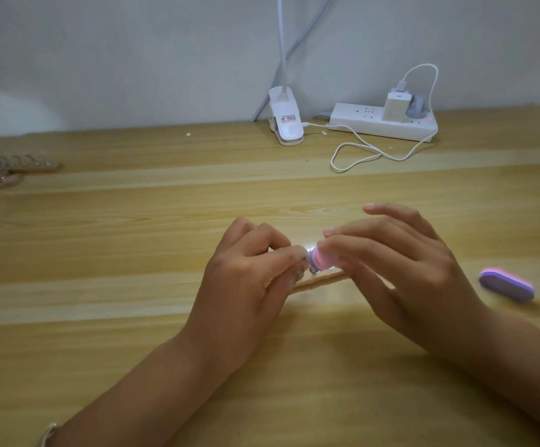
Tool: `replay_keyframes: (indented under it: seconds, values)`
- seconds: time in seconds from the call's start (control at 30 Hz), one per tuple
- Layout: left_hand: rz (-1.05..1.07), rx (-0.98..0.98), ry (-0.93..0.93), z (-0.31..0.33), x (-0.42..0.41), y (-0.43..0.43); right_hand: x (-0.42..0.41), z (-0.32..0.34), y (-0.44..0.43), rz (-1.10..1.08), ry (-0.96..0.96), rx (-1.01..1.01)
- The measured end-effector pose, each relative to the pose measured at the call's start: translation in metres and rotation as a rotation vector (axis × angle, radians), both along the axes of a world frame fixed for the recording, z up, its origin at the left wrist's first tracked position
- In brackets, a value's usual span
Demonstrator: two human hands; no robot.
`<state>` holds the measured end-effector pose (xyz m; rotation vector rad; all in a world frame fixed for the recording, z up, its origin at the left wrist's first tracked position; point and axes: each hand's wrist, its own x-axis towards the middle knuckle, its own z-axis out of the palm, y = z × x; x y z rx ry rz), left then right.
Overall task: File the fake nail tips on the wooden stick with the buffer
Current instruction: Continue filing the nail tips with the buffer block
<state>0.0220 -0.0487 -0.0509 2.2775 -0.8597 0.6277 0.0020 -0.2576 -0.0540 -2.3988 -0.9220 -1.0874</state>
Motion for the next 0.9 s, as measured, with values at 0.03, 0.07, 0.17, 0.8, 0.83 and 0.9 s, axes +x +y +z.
replay_keyframes:
  seconds: [0.03, 0.07, 0.17, 0.8, 0.83, 0.9]
  values:
    - [-0.002, -0.002, -0.003, 0.0, 0.0, 0.0, -0.002, -0.001, 0.003, 0.018, 0.007, 0.007]
    - [-0.002, -0.003, -0.006, -0.001, 0.0, 0.001, -0.004, -0.003, 0.007, 0.036, 0.006, 0.001]
    - [-0.001, 0.001, -0.016, -0.001, 0.001, 0.001, -0.002, -0.002, 0.004, 0.03, 0.006, -0.025]
    - [-0.022, 0.004, -0.037, 0.0, 0.0, 0.001, 0.0, -0.002, 0.002, 0.071, 0.044, 0.019]
    - [-0.024, 0.004, -0.033, 0.0, 0.0, 0.001, 0.002, -0.001, 0.0, 0.062, 0.043, 0.015]
    - [-0.026, 0.008, -0.024, 0.0, 0.0, -0.001, 0.005, 0.0, -0.005, 0.044, 0.052, 0.029]
